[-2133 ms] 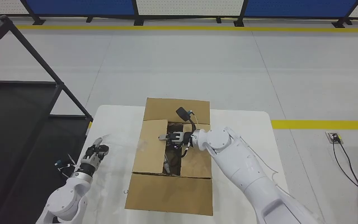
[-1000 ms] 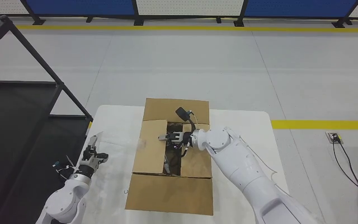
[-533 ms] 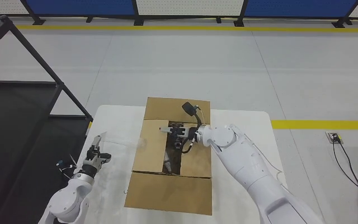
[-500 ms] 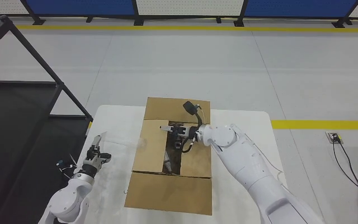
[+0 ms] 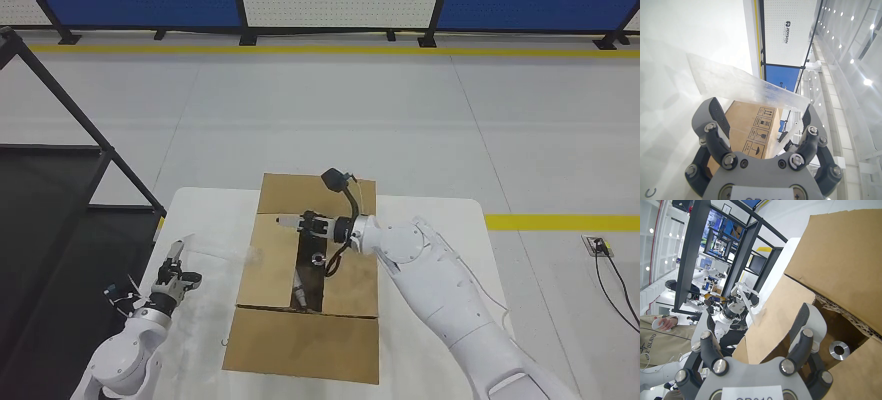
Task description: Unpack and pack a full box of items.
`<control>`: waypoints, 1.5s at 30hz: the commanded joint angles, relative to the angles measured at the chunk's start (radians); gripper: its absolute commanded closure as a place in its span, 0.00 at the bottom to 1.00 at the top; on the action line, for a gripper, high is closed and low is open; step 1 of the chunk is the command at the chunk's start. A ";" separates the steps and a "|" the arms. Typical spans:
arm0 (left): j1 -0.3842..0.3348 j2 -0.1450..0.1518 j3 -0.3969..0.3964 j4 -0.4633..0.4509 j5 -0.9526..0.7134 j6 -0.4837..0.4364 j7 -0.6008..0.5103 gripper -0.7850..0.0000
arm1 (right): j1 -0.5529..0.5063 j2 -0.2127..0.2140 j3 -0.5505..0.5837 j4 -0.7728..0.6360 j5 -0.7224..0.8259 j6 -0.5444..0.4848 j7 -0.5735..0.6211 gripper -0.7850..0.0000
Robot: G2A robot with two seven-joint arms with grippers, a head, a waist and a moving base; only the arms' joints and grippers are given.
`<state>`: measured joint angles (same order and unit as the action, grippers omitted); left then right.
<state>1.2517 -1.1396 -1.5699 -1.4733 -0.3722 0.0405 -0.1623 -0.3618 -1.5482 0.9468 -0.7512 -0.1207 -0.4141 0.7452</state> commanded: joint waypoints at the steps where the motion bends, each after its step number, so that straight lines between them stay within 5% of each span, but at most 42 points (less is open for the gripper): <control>1: 0.000 -0.001 0.000 0.001 -0.003 -0.001 0.001 0.00 | -0.010 -0.001 -0.019 -0.019 -0.032 0.007 0.008 0.00; 10: 0.001 -0.005 0.005 -0.013 0.011 0.004 -0.001 0.00 | 0.112 -0.077 -0.178 0.023 -0.027 -0.072 0.159 0.00; 20: 0.029 -0.009 -0.007 -0.036 0.007 0.001 0.007 0.00 | 0.258 -0.191 -0.291 0.255 0.001 -0.156 0.143 0.00; 24: 0.034 -0.011 -0.008 -0.045 0.008 0.003 0.005 0.00 | 0.292 -0.232 -0.328 0.330 -0.037 -0.144 0.087 0.12; 27: 0.037 -0.012 -0.006 -0.055 0.013 0.006 0.002 0.00 | 0.306 -0.257 -0.343 0.376 -0.055 -0.149 0.042 0.01; 32: 0.034 -0.014 -0.004 -0.059 0.021 0.013 -0.001 0.00 | 0.325 -0.289 -0.357 0.434 -0.066 -0.161 0.039 0.02; 39: 0.032 -0.016 -0.004 -0.059 0.026 0.011 -0.005 0.00 | 0.340 -0.322 -0.368 0.484 -0.081 -0.173 0.048 0.50; 45: 0.033 -0.019 -0.004 -0.062 0.030 0.010 -0.006 0.00 | 0.352 -0.339 -0.366 0.516 -0.085 -0.188 0.058 0.64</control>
<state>1.2842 -1.1580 -1.5737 -1.5356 -0.3423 0.0514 -0.1679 -0.0118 -1.8854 0.5802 -0.2398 -0.2060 -0.5989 0.8010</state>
